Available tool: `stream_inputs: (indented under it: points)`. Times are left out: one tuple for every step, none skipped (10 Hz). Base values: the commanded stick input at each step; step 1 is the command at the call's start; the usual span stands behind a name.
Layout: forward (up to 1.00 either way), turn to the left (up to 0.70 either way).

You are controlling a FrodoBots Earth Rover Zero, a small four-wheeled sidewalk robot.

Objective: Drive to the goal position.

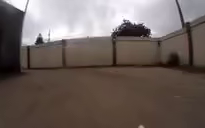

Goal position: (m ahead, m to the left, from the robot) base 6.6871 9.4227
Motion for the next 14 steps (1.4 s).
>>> stream_inputs:
  points:
    - [0.30, 0.00]
    - [0.30, 0.00]
    - [0.30, 0.00]
    - [0.30, 0.00]
    - [0.30, 0.00]
    - [0.30, 0.00]
    - [0.30, 0.00]
    - [0.30, 0.00]
    - [0.30, 0.00]
    - [0.30, 0.00]
    - [0.30, 0.00]
    - [0.30, 0.00]
    - [0.30, 0.00]
    - [0.30, 0.00]
